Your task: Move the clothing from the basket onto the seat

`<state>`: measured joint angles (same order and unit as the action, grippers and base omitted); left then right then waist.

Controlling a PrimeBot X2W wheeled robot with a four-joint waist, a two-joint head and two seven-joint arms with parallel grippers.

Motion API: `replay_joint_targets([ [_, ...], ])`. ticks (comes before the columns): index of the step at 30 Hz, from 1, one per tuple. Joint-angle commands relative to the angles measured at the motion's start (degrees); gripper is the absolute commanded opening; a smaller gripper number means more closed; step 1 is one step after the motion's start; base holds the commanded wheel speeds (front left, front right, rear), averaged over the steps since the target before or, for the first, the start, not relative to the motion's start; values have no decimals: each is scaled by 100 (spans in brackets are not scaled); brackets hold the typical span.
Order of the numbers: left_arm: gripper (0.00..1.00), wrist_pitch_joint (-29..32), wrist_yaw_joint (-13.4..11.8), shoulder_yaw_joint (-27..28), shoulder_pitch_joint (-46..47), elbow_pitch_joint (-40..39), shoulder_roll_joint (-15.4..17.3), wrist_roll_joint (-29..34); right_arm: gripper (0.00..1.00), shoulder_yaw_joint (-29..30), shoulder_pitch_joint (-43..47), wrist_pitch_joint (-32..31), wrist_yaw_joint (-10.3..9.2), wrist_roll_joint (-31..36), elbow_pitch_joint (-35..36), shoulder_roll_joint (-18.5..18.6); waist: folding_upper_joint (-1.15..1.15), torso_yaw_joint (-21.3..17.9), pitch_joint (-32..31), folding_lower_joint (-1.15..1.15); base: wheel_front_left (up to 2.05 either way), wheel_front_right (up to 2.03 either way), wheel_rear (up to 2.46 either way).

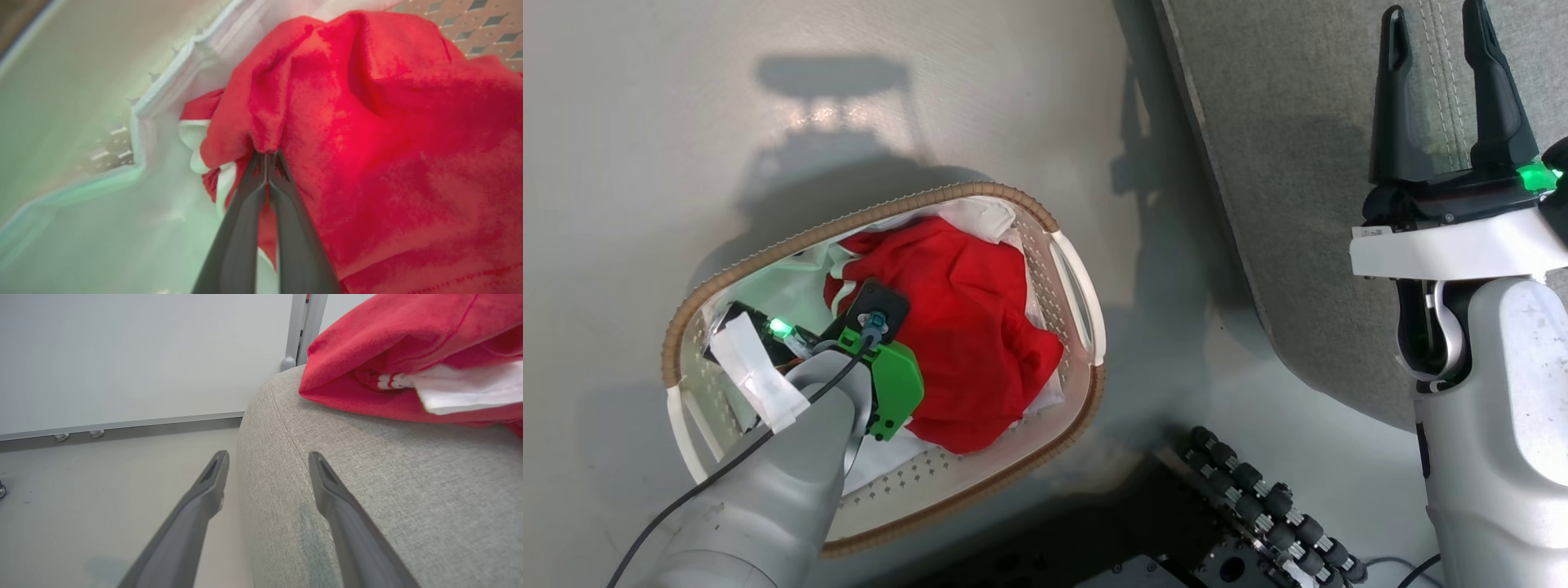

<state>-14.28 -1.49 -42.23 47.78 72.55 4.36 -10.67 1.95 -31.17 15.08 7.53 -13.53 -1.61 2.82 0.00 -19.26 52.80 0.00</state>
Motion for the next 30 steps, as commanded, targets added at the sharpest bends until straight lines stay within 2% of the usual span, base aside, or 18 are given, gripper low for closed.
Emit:
replay_joint_targets([
  [1, 0, -46, 39, -12, -55, -28, -11, -51, 100, 18, 30, 13, -7, 43, -33, 13, 0, 59, -80, 0, 0, 0, 0],
  [8, 0, -92, 203, -118, -291, -370, -66, -91, 100, 16, 91, 13, -8, 117, -109, 14, 0, 252, -426, 0, 0, 0, 0],
  [20, 0, -87, 328, -29, -1195, -1979, 149, -167, 100, 186, 370, 13, -7, 492, -245, 17, 0, 673, -1269, 0, 0, 0, 0],
  [30, 0, -89, 367, 127, -1979, -3186, 249, -173, 100, 348, 744, 13, -7, 881, -396, 17, 0, 1043, -2215, 0, 0, 0, 0],
])
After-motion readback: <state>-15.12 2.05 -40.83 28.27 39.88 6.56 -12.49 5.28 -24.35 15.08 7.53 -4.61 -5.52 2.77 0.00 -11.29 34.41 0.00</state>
